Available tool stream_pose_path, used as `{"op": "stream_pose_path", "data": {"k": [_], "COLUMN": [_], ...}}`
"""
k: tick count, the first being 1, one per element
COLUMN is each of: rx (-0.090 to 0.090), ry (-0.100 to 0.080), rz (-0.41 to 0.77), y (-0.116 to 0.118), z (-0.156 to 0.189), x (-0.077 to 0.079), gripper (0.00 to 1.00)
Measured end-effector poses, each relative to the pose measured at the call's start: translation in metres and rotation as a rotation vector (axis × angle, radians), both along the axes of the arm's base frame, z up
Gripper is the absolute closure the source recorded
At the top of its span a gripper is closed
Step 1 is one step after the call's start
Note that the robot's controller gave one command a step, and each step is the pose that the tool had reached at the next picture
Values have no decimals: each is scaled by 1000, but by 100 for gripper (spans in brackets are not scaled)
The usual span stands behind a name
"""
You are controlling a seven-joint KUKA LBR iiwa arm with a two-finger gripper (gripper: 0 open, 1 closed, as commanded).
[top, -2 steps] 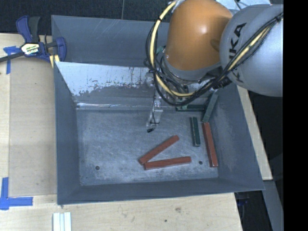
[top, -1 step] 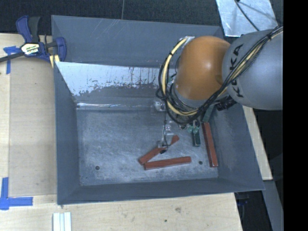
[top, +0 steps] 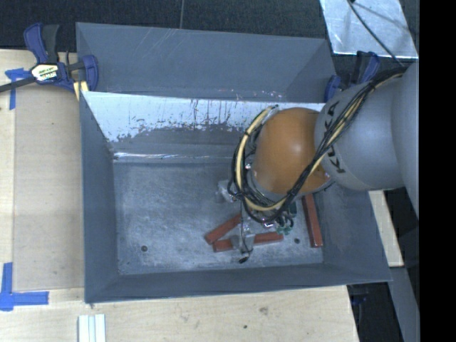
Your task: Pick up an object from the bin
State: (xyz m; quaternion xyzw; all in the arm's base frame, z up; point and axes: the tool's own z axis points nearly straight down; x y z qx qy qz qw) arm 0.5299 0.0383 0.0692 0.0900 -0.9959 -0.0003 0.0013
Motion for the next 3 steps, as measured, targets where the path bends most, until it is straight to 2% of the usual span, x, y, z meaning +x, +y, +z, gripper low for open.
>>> {"op": "stream_pose_path", "data": {"k": [1, 2, 3], "rx": [1, 0, 2], "ry": [-6, -16, -6], "rz": [-2, 142, 385], "y": [0, 6, 39], "z": [3, 176, 134], "x": [2, 18, 54], "gripper": [100, 100, 100]}}
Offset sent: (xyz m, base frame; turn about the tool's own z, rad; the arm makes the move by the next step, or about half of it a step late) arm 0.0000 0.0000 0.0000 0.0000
